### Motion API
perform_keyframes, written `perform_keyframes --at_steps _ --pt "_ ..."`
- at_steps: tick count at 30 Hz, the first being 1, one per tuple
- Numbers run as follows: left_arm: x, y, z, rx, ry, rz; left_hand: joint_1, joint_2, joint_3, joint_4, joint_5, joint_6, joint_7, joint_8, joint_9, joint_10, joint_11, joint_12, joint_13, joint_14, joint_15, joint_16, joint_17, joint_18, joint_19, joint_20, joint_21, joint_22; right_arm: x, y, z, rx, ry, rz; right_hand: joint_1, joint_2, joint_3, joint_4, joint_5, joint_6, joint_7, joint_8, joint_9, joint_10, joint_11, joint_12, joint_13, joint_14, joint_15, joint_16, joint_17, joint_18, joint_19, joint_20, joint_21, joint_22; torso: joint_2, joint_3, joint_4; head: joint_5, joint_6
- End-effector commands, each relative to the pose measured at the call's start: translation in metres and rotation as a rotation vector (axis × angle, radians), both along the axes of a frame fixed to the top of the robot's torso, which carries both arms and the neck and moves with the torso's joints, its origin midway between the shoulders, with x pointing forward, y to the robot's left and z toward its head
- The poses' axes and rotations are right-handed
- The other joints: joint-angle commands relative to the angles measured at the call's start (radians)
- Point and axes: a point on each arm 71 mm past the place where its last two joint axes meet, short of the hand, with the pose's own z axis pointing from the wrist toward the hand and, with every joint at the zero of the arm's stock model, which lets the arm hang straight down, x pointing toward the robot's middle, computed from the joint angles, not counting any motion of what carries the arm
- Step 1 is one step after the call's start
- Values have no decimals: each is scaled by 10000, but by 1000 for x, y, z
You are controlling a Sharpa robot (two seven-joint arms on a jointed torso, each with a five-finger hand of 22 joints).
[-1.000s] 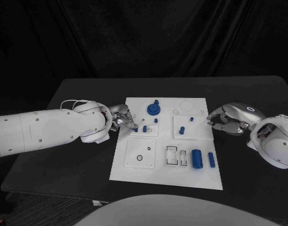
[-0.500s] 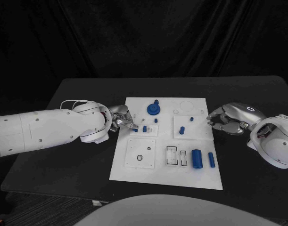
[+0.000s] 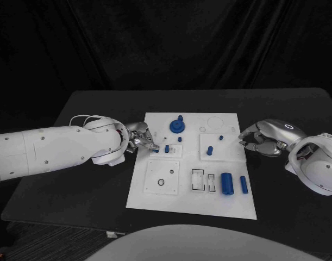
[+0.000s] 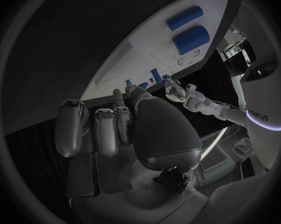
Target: Assemble the parts on the task board
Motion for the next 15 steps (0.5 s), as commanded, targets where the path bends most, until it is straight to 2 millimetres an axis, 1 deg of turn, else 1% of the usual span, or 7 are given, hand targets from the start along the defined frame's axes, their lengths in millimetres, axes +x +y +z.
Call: perform_keyframes --at_steps 1,3,6,8,10,11,15 --pt "-4 -3 -3 -75 205 -306 -133 44 -261 211 -639 71 -7 58 3 2 -33 -21 669 130 -62 -59 1296 151 -2 -36 -63 1206 0 -1 -1 11 -54 -159 -3 -125 76 -14 51 -25 3 -39 -26 -60 18 -39 -194 732 -15 -68 672 189 10 49 -56 1860 -6 4 21 -20 -2" --pt "-3 -4 -3 -117 156 -315 -267 59 -476 421 -995 88 8 63 -22 0 -22 -17 666 124 -52 -62 1289 148 0 -26 -68 1207 0 -1 -1 10 -53 -162 -3 -125 76 -14 51 -25 3 -39 -26 -60 18 -39 -194 732 -15 -68 672 189 10 49 -56 1860 -6 4 17 -17 -2" --pt "-2 -4 -3 -188 58 -315 -589 72 -863 837 -1246 103 51 56 -64 1 13 -6 670 126 -27 -60 1292 146 -1 -11 -76 1208 0 -1 -1 9 -52 -166 -3 -125 76 -14 51 -25 3 -39 -26 -60 18 -39 -194 732 -15 -68 672 189 10 49 -56 1860 -3 7 8 -22 -2" --pt "-2 -4 -2 -205 20 -300 -814 99 -1156 1169 -1356 73 83 20 -115 1 38 3 675 124 -7 -60 1290 148 -5 4 -88 1206 0 -1 -1 8 -51 -165 -3 -125 76 -14 51 -25 3 -39 -26 -60 18 -39 -194 732 -15 -68 672 189 10 49 -56 1860 0 6 3 -22 -2" --pt "-2 -3 -3 -205 6 -286 -949 128 -1353 1394 -1425 68 100 5 -146 -1 53 9 677 121 7 -61 1288 146 0 18 -82 1209 0 -1 -1 13 -47 -165 -3 -125 76 -14 51 -25 3 -39 -26 -60 18 -39 -194 732 -15 -68 672 189 10 49 -56 1860 0 7 -2 -23 -2" --pt "-1 -3 -3 -202 2 -278 -1093 155 -1577 1641 -1547 65 109 -5 -173 6 65 24 688 122 18 -59 1290 146 0 32 -85 1210 0 -1 -1 19 -45 -168 -3 -125 76 -14 51 -25 3 -39 -26 -60 18 -39 -194 732 -15 -68 672 189 10 49 -56 1860 1 7 -5 -22 -2" --pt "-1 -2 -3 -189 17 -260 -1338 283 -2000 2170 -1624 140 96 82 -139 -5 67 27 685 122 26 -55 1295 152 -3 42 -90 1211 0 -1 -1 27 -37 -172 -2 -120 92 -19 55 -23 2 -41 -29 -65 19 -47 -204 732 -14 -69 670 192 4 49 -70 1856 5 9 -8 -17 -2"
